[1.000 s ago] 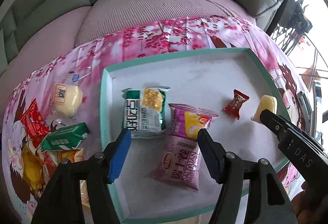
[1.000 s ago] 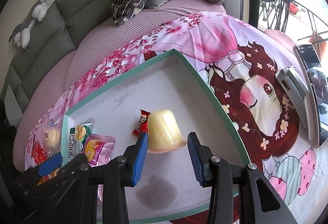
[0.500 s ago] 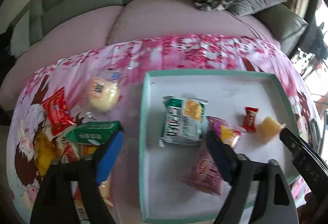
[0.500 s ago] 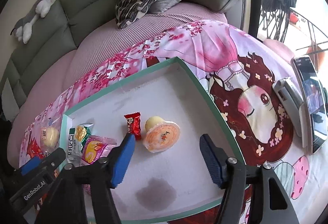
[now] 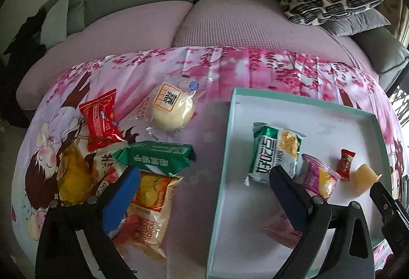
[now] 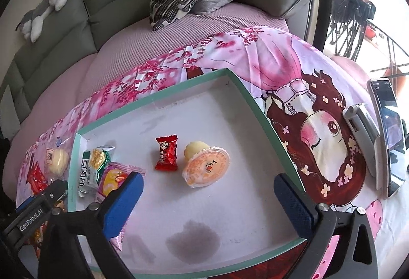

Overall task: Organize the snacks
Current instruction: 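Move both open grippers back from the tray toward the snack pile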

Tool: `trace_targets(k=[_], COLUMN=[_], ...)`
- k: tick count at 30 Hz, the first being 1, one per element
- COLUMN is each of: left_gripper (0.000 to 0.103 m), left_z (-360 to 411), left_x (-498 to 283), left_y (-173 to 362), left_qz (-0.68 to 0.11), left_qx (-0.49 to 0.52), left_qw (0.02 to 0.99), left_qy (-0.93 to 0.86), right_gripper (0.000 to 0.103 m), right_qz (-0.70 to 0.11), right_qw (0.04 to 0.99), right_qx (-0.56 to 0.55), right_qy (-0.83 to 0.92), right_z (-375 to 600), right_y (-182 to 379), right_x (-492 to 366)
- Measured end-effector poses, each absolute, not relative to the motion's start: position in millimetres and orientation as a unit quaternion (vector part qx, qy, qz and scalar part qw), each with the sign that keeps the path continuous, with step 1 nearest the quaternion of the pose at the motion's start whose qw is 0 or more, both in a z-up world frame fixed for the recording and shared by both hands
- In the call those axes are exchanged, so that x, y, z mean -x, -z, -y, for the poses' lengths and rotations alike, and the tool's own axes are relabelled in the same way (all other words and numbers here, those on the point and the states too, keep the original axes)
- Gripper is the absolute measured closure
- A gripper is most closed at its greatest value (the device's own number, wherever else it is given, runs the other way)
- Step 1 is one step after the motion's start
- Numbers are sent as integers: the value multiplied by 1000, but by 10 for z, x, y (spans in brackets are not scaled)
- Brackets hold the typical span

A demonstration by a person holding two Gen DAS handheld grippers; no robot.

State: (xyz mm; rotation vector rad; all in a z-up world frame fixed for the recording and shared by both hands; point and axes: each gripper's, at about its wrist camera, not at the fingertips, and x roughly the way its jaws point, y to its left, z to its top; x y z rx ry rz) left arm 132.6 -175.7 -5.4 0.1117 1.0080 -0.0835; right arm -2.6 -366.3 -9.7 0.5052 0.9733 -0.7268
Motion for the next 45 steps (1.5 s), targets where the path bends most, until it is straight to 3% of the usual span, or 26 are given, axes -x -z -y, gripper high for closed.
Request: trace_targets(k=[18, 45], left_gripper=[2, 2], left_z=[1456, 28], left_x=[-1299, -852], left_y=[-50, -445], left_qz=[-480, -473], left_qx=[-28, 39], left_qw=[876, 880], left_qy=[27, -30], right_gripper=[0, 0], right_qz=[-434, -467], right_qw=[811, 832], right_qx=[-236, -189], right_qy=[313, 231], right_z=[3526, 2585], right_y=[78, -251], right_x=[-32, -205])
